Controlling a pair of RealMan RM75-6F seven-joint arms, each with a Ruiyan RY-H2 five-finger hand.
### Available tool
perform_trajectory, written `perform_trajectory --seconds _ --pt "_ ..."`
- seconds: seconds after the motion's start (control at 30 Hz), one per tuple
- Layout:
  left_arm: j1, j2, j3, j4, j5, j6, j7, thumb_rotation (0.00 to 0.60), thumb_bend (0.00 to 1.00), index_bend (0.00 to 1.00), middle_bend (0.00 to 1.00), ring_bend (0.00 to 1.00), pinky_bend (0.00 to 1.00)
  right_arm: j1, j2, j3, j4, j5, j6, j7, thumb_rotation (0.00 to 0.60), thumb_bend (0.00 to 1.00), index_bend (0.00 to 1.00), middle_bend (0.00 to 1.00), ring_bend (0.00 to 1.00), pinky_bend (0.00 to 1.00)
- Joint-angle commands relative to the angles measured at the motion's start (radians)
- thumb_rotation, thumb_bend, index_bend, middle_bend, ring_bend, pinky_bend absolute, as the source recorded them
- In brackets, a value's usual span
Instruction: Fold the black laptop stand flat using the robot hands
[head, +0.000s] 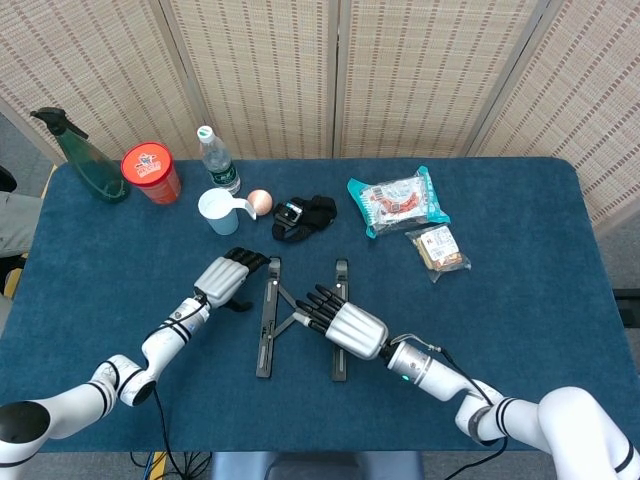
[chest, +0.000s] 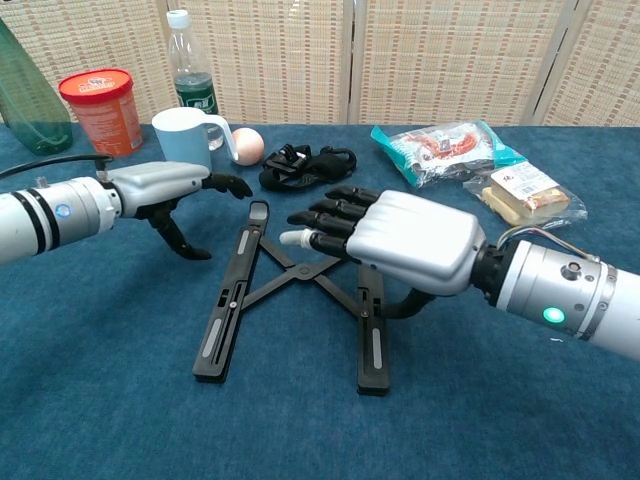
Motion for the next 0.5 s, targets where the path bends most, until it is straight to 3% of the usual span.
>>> perform_trajectory --seconds 0.03,0.5 --pt "-0.002 -0.009 0.002 0.006 -0.001 0.000 -0.010 0.600 0.18 0.12 0.12 0.10 0.06 0.004 -0.027 -0.005 0.039 -0.010 0.023 0.015 0.600 0.00 0.00 0.00 0.00 0.00" --pt "-0.006 -0.025 0.010 0.023 0.002 0.008 -0.032 0.600 0.18 0.12 0.12 0.10 0.06 -0.009 -0.020 -0.038 0.064 -0.014 0.061 0.061 0.600 0.00 0.00 0.00 0.00 0.00"
